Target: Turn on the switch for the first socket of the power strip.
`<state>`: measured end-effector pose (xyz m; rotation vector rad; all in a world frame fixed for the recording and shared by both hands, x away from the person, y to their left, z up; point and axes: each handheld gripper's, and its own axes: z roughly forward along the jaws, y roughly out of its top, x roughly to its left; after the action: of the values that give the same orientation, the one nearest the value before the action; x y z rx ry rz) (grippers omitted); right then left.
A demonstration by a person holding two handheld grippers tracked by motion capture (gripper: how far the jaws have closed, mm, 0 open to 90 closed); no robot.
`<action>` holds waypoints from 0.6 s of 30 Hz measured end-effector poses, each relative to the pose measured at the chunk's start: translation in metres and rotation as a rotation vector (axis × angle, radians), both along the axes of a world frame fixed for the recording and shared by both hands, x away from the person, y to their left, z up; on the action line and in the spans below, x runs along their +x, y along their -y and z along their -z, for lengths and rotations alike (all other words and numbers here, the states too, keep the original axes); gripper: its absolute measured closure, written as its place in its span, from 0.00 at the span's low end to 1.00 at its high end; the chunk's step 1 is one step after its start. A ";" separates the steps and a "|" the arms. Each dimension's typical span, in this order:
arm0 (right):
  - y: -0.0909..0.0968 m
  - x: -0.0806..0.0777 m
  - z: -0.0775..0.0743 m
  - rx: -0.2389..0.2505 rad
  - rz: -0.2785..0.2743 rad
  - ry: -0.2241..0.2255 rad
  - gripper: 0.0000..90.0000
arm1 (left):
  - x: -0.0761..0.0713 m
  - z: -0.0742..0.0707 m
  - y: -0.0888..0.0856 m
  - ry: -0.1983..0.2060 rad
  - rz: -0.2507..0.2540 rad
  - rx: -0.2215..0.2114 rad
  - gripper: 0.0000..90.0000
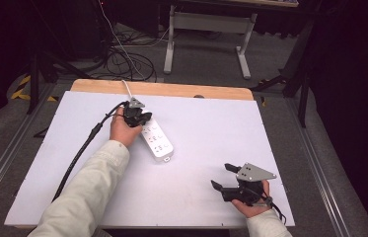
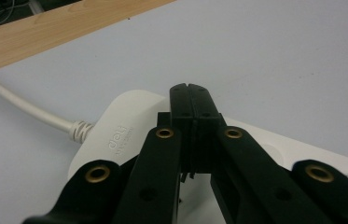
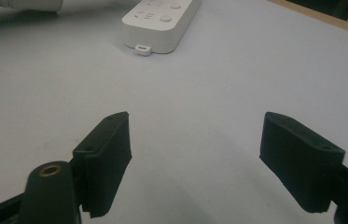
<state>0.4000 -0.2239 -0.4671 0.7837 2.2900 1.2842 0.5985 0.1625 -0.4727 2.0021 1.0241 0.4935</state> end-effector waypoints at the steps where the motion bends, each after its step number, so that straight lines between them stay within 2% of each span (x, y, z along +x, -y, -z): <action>1: 0.000 0.000 0.000 -0.001 0.000 -0.001 0.28 | 0.000 0.000 0.001 0.002 0.003 0.011 1.00; 8: 0.001 0.000 0.001 -0.001 -0.001 -0.003 0.28 | -0.002 -0.001 0.004 0.009 -0.007 0.031 1.00; 18: 0.001 -0.001 0.001 -0.001 -0.001 -0.007 0.28 | 0.002 -0.003 0.001 -0.040 -0.011 0.005 1.00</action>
<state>0.3993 -0.2252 -0.4684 0.7875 2.2966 1.2831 0.6005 0.1615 -0.4701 2.0194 1.0599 0.4637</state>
